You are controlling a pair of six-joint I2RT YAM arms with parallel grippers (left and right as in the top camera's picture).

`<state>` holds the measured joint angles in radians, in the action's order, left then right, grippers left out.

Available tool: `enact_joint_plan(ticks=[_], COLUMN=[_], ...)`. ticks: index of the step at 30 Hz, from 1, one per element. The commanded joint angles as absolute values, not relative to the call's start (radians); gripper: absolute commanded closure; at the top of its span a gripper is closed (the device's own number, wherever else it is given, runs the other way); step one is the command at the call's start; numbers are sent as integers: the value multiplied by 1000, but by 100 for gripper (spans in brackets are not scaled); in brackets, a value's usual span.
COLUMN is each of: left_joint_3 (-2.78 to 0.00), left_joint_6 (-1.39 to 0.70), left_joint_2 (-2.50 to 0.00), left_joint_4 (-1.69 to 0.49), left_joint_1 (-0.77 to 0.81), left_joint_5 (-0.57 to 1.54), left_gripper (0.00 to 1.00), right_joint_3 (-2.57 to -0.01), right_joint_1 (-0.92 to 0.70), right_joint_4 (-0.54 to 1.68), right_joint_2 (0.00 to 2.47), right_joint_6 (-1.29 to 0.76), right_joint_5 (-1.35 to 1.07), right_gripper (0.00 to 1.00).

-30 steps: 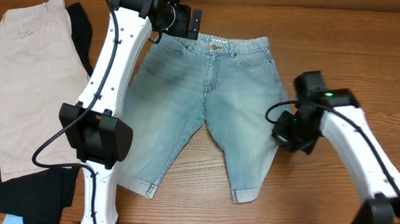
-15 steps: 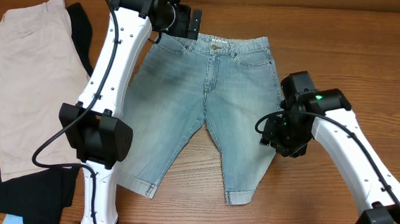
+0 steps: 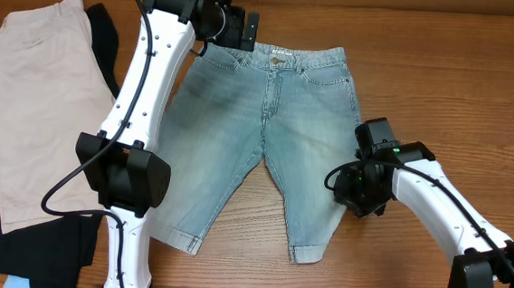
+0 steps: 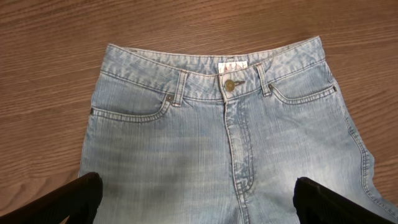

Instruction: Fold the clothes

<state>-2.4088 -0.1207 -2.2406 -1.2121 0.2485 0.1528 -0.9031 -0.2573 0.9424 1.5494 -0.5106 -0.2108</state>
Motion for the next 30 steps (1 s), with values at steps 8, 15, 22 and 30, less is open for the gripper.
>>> enact_joint_plan(ticks=[8, 15, 22, 30], left_joint_3=[-2423, -2423, -2423, -2423], left_joint_6=[-101, -101, -101, -101], left_joint_2=[-2226, -2228, -2243, -2261], left_joint_4=[-1213, -1213, -1214, -1203], left_joint_1=[247, 247, 247, 247], left_joint_5=[146, 146, 146, 146], left_gripper=[0, 0, 0, 0], right_joint_3=[-1057, -1086, -1093, -1192], right_joint_1=[-357, -488, -585, -492], right_joint_4=[883, 652, 504, 729], right_joint_2=[1549, 1626, 1773, 1672], right_joint_6=[-528, -570, -575, -497], right_joint_5=[-290, -290, -432, -427], right_gripper=[96, 96, 74, 57])
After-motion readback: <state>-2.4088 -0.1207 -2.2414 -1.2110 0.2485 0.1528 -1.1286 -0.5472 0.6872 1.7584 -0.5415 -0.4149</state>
